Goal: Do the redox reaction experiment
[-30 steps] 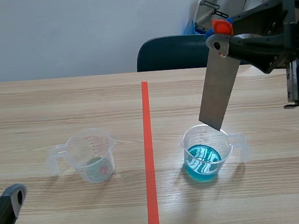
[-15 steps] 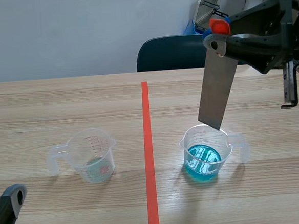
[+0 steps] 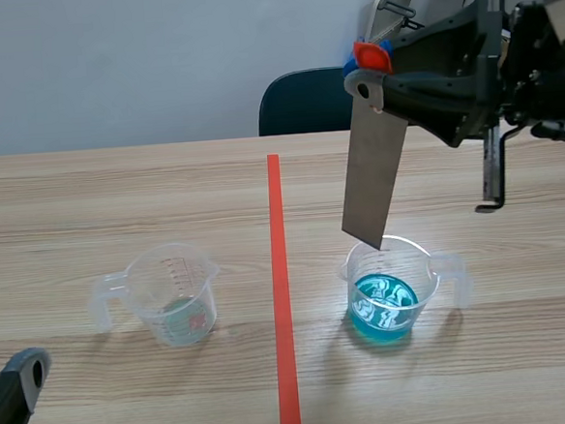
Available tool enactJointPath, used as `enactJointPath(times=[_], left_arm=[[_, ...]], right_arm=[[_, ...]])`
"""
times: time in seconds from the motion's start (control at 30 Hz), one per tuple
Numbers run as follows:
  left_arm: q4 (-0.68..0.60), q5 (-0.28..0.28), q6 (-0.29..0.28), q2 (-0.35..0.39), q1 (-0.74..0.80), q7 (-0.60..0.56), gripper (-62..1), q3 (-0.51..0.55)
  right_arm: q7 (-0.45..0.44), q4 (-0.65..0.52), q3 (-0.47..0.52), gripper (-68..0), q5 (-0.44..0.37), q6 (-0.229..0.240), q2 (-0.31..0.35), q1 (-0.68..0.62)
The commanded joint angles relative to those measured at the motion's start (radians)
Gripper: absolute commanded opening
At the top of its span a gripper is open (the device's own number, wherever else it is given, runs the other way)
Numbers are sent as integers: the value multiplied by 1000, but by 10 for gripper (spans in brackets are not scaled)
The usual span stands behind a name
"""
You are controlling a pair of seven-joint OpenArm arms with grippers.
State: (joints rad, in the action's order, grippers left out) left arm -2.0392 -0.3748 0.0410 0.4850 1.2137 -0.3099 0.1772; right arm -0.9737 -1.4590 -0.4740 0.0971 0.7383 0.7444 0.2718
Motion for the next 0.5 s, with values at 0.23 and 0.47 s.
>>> enactJointPath(times=[0.23,0.47], left_arm=[[-17,0,-2,-2,-3,-16,14,-5],[-17,0,-2,-2,-3,-16,14,-5]], right_arm=[[99,-16,7,-667,-18,7,-120,93],[190,-16,-43,-667,-19,7,-224,142]])
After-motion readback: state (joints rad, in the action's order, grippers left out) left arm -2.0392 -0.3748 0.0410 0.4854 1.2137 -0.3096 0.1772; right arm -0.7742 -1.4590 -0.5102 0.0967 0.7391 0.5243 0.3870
